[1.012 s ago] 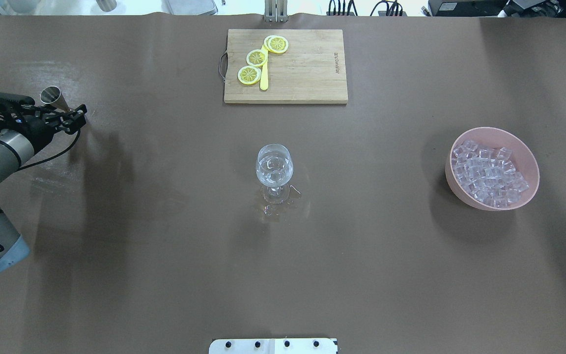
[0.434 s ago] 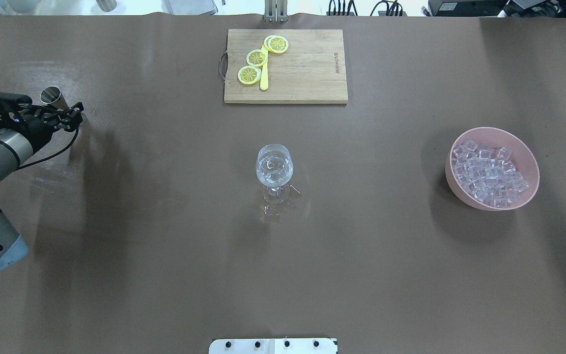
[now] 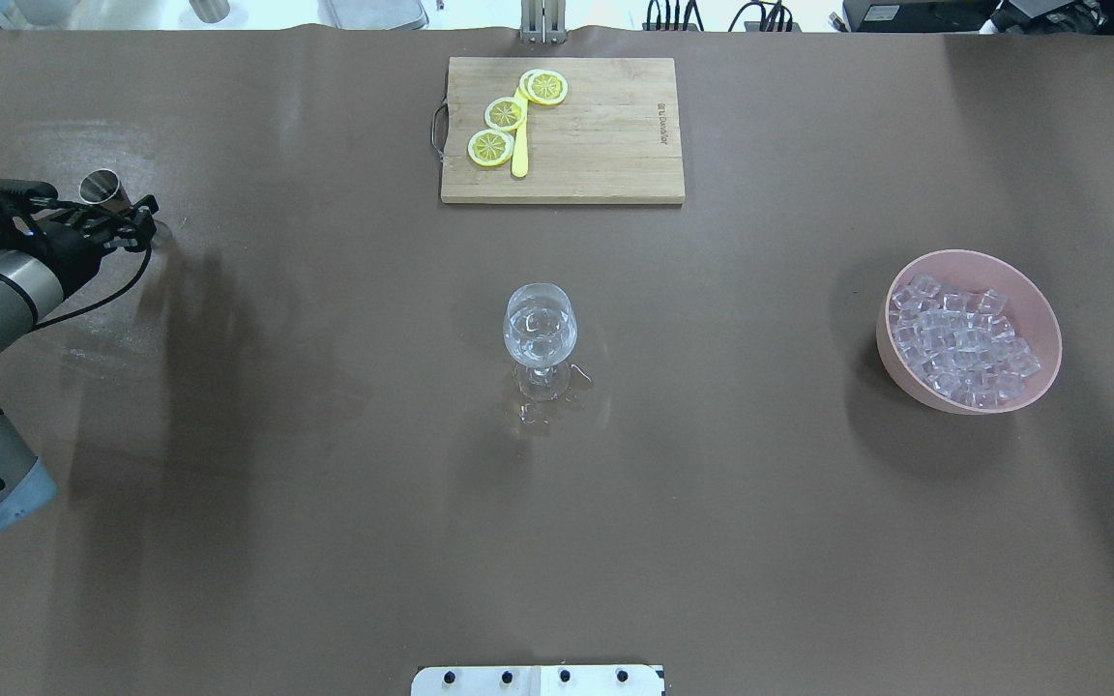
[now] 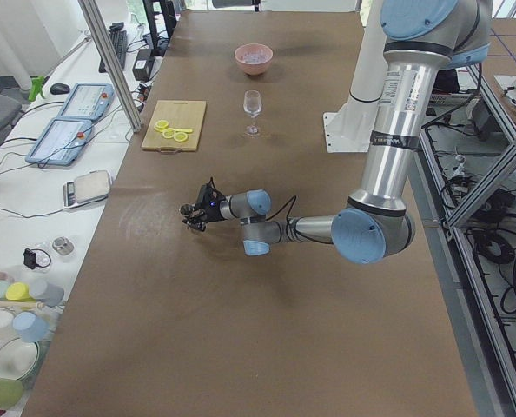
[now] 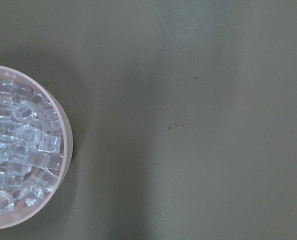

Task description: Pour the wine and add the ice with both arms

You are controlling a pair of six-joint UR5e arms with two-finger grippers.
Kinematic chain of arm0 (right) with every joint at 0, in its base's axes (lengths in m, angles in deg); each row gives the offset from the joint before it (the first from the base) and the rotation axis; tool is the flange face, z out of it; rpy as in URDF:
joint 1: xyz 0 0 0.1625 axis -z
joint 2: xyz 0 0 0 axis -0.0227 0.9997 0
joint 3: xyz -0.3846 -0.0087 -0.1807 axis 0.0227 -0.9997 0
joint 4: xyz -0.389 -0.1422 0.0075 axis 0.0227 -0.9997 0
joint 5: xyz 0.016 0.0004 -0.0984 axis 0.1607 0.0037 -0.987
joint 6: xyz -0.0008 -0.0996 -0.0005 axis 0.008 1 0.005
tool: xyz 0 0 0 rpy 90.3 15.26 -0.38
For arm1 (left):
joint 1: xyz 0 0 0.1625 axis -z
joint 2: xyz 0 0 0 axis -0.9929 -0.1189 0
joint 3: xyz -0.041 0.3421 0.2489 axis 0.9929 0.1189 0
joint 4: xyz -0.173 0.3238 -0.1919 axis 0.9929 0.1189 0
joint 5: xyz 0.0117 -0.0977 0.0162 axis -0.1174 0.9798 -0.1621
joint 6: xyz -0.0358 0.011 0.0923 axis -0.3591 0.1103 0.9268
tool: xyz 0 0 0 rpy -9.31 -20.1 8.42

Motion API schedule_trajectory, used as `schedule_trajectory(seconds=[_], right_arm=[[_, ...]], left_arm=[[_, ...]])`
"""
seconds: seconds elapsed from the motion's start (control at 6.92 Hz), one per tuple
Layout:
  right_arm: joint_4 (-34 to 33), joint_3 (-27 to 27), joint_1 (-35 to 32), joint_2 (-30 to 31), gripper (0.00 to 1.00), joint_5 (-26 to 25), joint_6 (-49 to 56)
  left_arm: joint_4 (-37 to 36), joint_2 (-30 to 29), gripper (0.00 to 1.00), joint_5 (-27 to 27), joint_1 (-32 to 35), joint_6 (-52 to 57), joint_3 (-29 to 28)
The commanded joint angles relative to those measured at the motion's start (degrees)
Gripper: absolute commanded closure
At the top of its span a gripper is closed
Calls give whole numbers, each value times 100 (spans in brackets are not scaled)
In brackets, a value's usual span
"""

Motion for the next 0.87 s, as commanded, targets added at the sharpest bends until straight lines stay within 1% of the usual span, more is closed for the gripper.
schedule_trajectory(seconds=[0.0,0.29,0.43,0.72], right_arm=[[-4,-3,3,0,0,0,0],[-4,-12,3,8,0,-9,0],[-4,-21,3,9,0,-9,0],[-4,-21,-6,9,0,0,0]], left_arm=[[0,-10,50,-7,45,-18,0],[0,-28,91,-25,63,-88,0],[-18,-63,100,-42,63,-323,0],[-9,-81,100,-25,71,-326,96]])
